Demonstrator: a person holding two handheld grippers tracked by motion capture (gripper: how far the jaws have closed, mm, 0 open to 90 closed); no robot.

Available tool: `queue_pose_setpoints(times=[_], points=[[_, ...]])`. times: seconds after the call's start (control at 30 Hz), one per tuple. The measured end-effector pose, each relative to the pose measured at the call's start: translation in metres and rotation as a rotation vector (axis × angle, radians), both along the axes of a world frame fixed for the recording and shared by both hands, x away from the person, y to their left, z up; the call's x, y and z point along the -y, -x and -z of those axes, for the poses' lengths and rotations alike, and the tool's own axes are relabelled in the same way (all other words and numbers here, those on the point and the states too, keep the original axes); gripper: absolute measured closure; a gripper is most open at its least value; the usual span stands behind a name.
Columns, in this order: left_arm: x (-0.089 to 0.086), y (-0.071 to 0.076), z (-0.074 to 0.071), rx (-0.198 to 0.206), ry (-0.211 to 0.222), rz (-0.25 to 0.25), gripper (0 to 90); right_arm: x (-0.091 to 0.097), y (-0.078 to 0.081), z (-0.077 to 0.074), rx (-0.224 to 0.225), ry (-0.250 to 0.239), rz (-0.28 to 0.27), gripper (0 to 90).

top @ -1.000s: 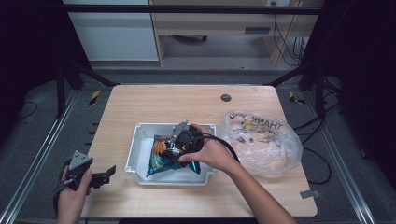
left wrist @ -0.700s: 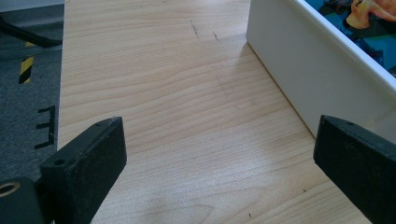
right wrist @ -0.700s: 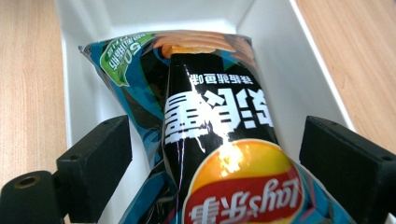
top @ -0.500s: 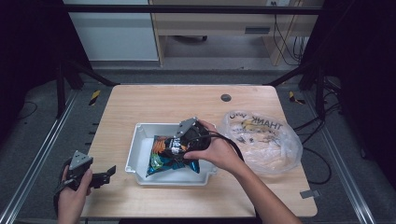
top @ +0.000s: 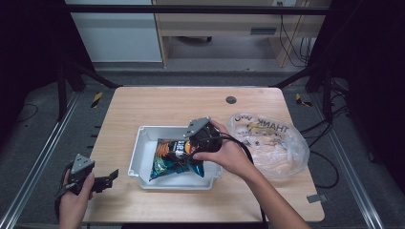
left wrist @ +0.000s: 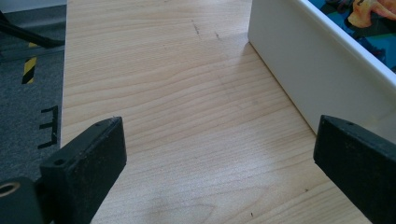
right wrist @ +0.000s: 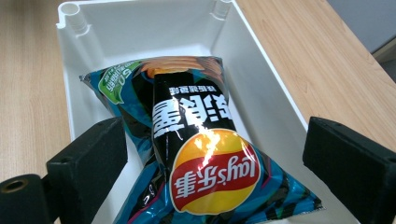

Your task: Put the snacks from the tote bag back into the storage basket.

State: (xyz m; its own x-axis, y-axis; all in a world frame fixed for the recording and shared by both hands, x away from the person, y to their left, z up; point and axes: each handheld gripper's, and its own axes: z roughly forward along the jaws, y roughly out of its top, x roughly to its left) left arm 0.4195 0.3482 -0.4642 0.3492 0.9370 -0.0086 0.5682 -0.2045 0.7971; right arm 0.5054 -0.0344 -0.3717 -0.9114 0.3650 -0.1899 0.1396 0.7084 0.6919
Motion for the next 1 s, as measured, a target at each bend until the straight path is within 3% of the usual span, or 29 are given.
queue_pose_setpoints(times=[1.0], points=[[0.001, 0.000, 0.000, -0.002, -0.005, 0.003, 2.3, 0.028, 0.011, -0.022, 0.016, -0.081, 0.086, 5.9]])
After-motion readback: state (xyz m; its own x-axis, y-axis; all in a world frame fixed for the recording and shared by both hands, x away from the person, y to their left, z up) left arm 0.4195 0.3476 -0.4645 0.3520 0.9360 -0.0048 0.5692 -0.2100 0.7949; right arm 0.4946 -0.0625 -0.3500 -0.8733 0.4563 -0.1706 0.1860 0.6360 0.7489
